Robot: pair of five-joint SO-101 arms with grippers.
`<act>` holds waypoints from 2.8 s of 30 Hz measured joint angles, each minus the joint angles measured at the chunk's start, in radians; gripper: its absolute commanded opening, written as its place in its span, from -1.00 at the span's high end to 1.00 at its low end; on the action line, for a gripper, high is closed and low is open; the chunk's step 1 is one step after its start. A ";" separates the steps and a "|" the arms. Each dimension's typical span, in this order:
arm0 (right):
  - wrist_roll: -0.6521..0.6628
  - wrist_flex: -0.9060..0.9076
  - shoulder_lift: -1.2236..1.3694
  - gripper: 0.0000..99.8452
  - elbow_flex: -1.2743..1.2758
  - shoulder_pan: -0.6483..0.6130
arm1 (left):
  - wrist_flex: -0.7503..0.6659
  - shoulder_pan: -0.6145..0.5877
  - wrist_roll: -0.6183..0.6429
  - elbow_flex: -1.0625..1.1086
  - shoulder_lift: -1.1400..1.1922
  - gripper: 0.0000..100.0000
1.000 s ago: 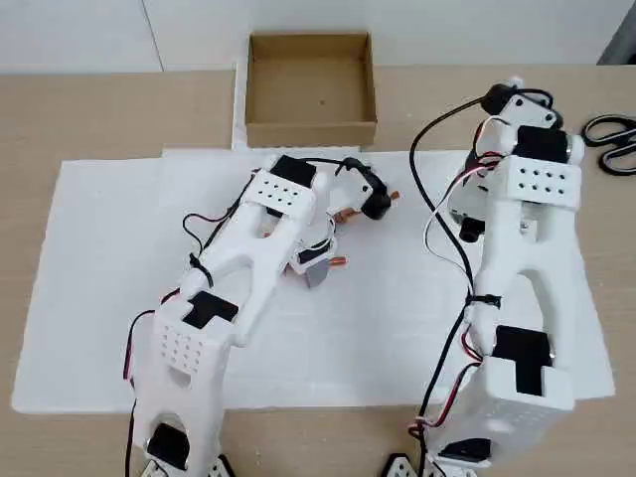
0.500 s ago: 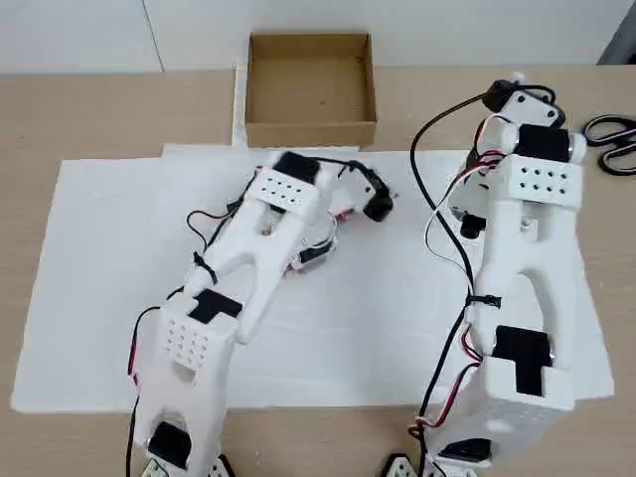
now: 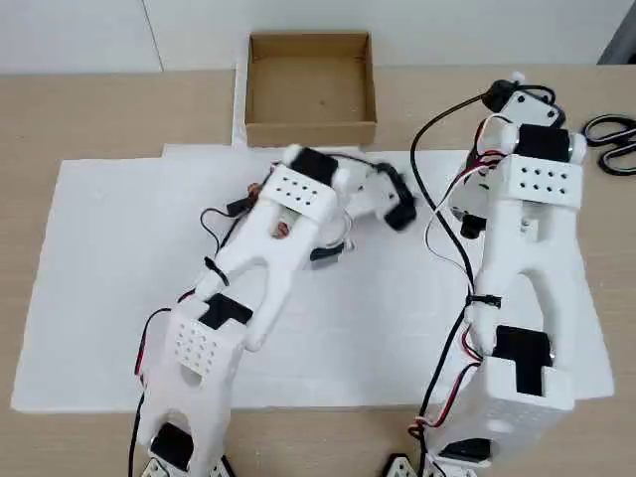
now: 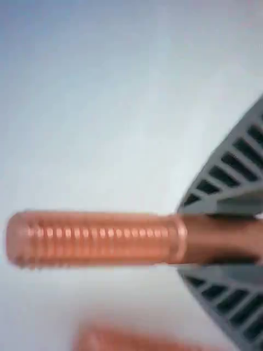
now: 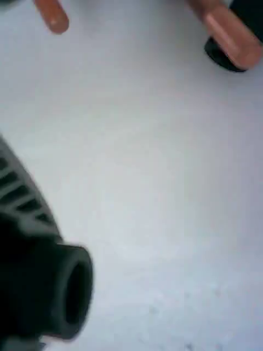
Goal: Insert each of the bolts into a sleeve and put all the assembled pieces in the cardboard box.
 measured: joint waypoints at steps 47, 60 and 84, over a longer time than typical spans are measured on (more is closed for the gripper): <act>0.000 0.000 0.000 0.99 0.000 0.000 | 0.000 -0.112 -0.626 0.046 -0.058 0.77; 0.000 0.000 0.000 0.99 0.000 0.000 | 0.000 -0.109 -0.605 -0.127 -0.057 0.78; 0.037 -0.014 -0.110 0.99 -0.008 0.124 | 0.006 -0.272 1.023 -0.315 -0.170 0.89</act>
